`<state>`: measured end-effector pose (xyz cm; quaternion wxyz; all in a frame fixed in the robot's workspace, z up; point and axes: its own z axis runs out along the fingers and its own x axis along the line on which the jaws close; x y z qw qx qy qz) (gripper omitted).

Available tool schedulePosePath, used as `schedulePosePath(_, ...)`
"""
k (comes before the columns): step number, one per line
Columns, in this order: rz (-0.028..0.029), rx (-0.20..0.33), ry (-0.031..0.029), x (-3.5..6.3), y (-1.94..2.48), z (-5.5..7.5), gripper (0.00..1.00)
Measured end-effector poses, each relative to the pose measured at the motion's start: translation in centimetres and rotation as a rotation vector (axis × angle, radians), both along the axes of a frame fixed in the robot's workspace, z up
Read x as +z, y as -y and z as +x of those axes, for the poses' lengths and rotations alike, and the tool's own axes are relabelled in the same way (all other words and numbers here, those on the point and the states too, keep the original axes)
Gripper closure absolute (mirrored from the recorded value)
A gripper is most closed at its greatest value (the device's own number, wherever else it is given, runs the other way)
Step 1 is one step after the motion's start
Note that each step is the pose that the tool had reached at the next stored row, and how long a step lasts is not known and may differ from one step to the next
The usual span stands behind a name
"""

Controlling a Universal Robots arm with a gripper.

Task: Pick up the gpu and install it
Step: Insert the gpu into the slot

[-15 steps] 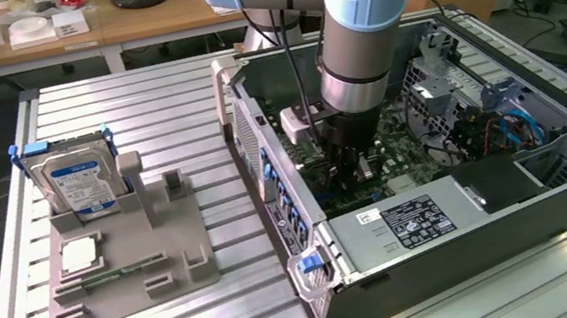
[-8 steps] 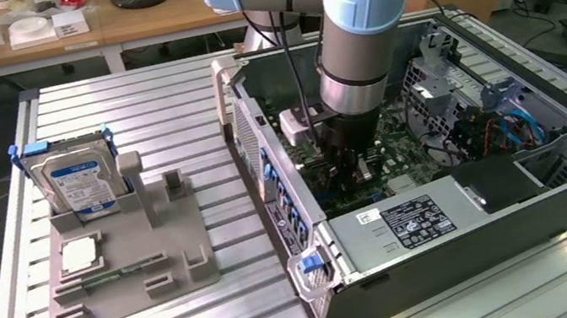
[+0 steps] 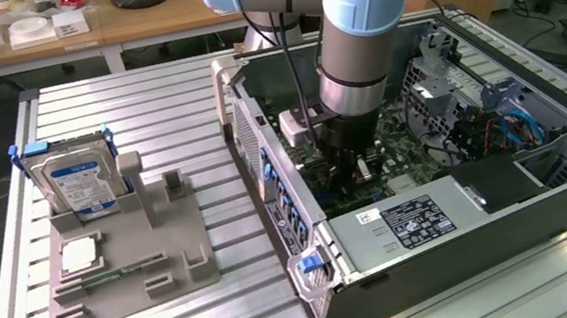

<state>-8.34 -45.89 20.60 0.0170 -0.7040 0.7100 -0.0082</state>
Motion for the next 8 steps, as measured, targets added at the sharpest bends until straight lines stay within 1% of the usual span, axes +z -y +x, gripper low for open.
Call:
schedulePosePath(1, 0.0014, 0.0, 0.0012, 0.04, 0.0, 0.0, 0.58)
schedulePosePath(4, 0.0022, 0.0, 0.0043, 0.6, 0.0, 0.0, 0.58)
schedulePosePath(8, 0.0022, 0.0, 0.007, 2.05, 0.0, 0.0, 0.58)
